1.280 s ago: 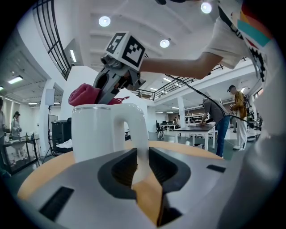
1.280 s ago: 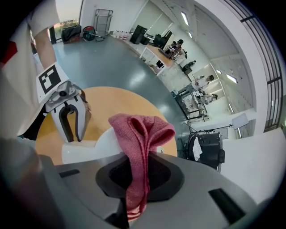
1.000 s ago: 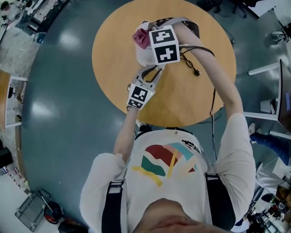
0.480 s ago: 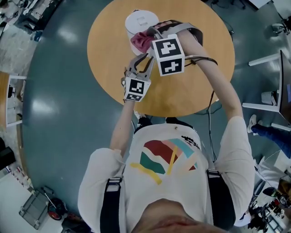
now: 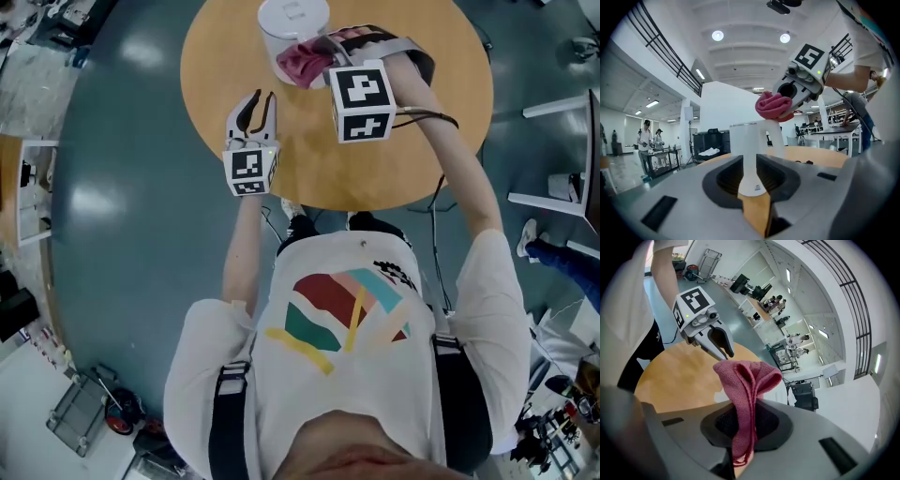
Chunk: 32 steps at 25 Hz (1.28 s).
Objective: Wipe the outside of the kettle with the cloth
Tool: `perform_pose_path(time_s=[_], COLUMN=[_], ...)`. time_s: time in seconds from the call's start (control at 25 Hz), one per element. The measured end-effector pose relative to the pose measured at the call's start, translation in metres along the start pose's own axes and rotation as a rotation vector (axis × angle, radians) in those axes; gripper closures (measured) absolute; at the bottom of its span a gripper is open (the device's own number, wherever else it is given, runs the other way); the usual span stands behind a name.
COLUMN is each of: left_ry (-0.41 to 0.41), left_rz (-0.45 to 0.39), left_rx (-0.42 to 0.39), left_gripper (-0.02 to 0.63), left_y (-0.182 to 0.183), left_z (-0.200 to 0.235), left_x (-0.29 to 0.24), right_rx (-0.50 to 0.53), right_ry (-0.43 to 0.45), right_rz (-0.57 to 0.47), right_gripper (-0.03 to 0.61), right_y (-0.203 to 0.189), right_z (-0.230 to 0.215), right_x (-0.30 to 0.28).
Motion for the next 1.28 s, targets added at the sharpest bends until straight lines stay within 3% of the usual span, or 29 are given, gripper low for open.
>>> perform_pose_path(time_s=[0.56, 0.92, 1.28], left_ry=[0.009, 0.010, -0.029], left_rz=[-0.006, 0.082, 0.138], left_rx=[-0.012, 0.011, 0.000], left_gripper=[0.485, 0.485, 0.485], left_y=[-0.002, -0.027, -0.043], left_z=[0.002, 0.011, 0.004], left_x=[0.016, 0.016, 0.003], right_rx=[-0.093, -0.305, -0.360], right_ry=[0.095, -0.032, -0.025], right_rz=[0.012, -0.043, -0.066], right_gripper=[0.532, 0.531, 0.531], right_y=[0.008, 0.010, 0.014], right_z=[0.065, 0.102, 0.132], right_x=[-0.021, -0.054, -0.081])
Point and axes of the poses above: the fingertips, and each gripper's own axes: x backward along the fingers, z to its left, y out of its top, the point moved 8 cm from there along x, backward along the fingers, and after that the axes turned 15 degrees about z, right-handed, at the moved point
